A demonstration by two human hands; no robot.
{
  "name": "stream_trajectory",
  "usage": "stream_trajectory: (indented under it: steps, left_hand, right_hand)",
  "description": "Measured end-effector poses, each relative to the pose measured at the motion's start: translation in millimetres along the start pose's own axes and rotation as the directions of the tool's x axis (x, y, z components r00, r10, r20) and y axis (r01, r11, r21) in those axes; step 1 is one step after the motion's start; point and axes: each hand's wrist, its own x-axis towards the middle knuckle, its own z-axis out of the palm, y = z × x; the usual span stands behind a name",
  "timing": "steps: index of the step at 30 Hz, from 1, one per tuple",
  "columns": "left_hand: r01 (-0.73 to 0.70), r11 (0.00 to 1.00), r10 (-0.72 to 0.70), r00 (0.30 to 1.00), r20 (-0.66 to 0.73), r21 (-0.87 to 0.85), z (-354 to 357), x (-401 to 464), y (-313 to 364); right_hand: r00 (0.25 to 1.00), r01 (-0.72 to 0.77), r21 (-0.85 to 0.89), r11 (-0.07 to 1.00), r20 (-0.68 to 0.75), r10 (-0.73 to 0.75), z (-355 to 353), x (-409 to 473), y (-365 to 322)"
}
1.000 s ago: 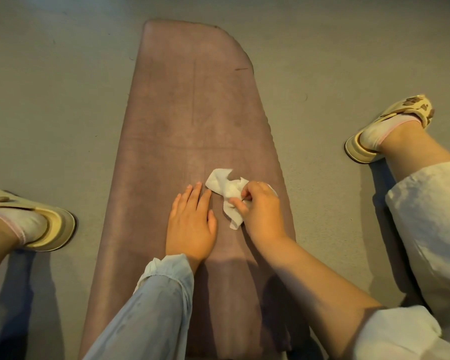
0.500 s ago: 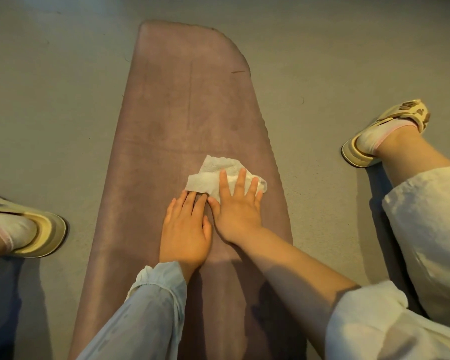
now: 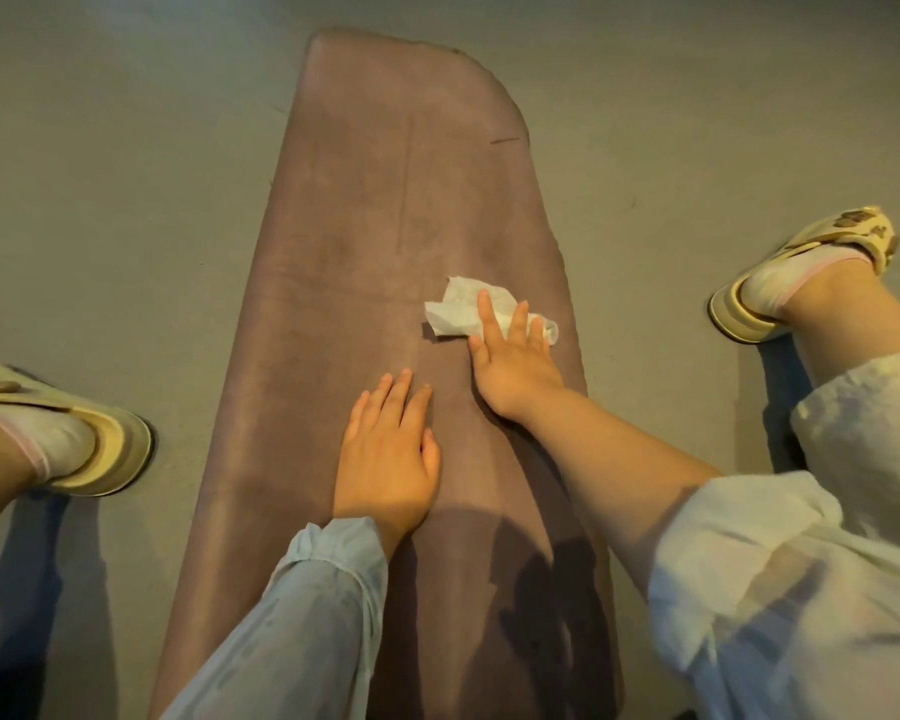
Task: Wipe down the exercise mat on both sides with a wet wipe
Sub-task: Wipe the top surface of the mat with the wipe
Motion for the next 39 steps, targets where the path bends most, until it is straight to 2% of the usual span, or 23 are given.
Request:
stream_trajectory:
  steps: [5,10,13,17,23,27,33,39]
  left_hand:
    - [-0.005,1.0,0.005,1.0,0.0,0.004,-1,0,1]
    - [-0.003,1.0,0.003,1.0,-0.004,0.007,-2,-2,2]
    - [-0.007,1.0,0.007,1.0,-0.001,0.015,0,-1,1]
    - [-0.001,1.0,0.001,1.0,-0.001,0.0,0,-1,1]
    - [0.012,1.0,-0.012,1.0,-0.005,-0.015,-1,-1,3]
    - [0.004,1.0,-0.004,0.999,-0.045,-0.02,-1,-1,3]
    - [-0.012,1.0,0.011,1.0,-0.024,-0.026,1,0,0]
    - [-0.016,1.0,0.016,1.0,-0.026,-0.004,2,-1,-1]
  right_hand:
    - [0.999,0.019,-0.015,1.0,0.04,-0.019,25,-73,31]
    - [0.996,-0.087,-0.006,0.996,0.03,0.087,62,-136,19]
    - [0.988,-0.157,0.069,0.985,0.023,0.155,66,-130,9]
    - [0.988,-0.153,0.202,0.967,-0.004,0.157,45,-77,11]
    - [0.983,-0.179,0.119,0.977,0.05,0.174,-7,25,27]
    - [0.985,-0.152,0.027,0.988,0.082,0.149,-27,45,40]
    - [0.994,-0.068,-0.128,0.989,0.074,0.078,-15,-4,55]
    - [0.983,-0.045,-0.217,0.975,0.162,0.082,19,-108,64]
